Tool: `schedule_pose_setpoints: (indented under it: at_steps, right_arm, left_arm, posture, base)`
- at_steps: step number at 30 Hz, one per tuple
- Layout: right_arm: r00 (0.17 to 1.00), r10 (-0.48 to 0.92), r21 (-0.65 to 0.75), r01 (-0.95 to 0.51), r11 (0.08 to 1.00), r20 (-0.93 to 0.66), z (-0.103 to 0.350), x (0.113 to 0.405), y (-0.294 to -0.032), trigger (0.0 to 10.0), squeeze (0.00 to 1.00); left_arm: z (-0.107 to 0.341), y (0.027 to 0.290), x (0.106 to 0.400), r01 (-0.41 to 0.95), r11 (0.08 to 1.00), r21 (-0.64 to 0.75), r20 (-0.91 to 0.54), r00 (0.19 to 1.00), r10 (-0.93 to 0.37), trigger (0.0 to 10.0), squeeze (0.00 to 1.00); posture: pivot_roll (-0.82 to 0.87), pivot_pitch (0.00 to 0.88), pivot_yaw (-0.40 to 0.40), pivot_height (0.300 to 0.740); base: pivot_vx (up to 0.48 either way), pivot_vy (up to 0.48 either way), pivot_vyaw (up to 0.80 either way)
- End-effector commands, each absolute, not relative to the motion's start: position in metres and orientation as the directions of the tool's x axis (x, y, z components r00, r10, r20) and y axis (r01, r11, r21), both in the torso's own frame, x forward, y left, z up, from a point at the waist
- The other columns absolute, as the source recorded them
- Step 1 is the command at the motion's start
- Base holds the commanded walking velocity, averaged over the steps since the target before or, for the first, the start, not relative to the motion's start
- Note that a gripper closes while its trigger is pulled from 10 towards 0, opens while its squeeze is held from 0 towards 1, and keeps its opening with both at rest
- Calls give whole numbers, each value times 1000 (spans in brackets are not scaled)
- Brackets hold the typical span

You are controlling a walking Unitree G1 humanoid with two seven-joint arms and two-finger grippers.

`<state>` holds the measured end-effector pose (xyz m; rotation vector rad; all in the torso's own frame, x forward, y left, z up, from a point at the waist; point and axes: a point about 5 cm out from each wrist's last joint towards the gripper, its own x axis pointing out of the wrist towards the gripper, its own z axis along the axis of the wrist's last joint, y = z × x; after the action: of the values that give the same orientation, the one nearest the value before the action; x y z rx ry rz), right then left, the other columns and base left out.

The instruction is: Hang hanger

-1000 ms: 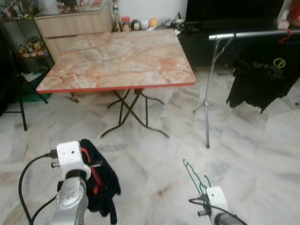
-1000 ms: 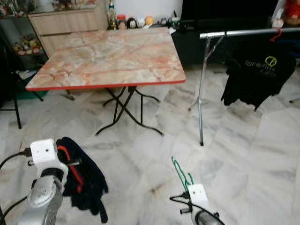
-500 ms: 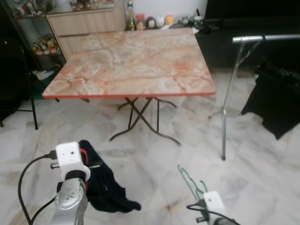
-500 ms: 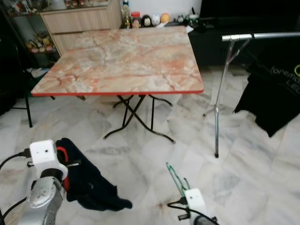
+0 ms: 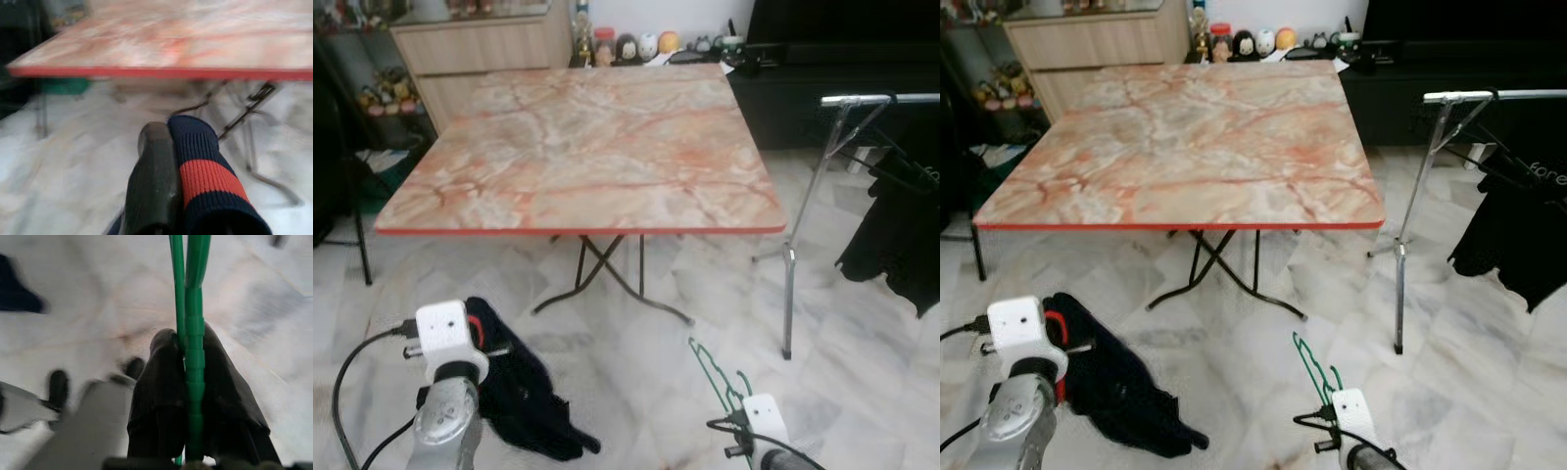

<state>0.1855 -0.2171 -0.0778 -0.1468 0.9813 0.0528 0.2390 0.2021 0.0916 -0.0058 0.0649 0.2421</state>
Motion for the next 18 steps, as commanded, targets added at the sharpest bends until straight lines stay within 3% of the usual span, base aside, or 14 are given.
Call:
schedule_pose_setpoints:
  at_steps: [1,11,18]
  right_arm:
    - [569,-10,-84,-105,991,-822,-77,190,-211,10000,0]
    - [553,16,-72,-137,988,-833,-82,185,-196,10000,0]
    - [546,41,-61,-166,984,-837,-85,185,-178,10000,0]
  left_arm:
    - [104,208,240,-248,968,23,-12,969,248,10000,0]
    - [107,208,239,-250,968,29,-4,968,250,10000,0]
    - [172,222,261,-251,966,64,188,954,236,10000,0]
  posture:
    - [45,23,32,740]
    - [47,23,30,740]
    - [56,18,27,740]
  base:
    - [371,0,0]
    - [368,0,0]
    - [362,0,0]
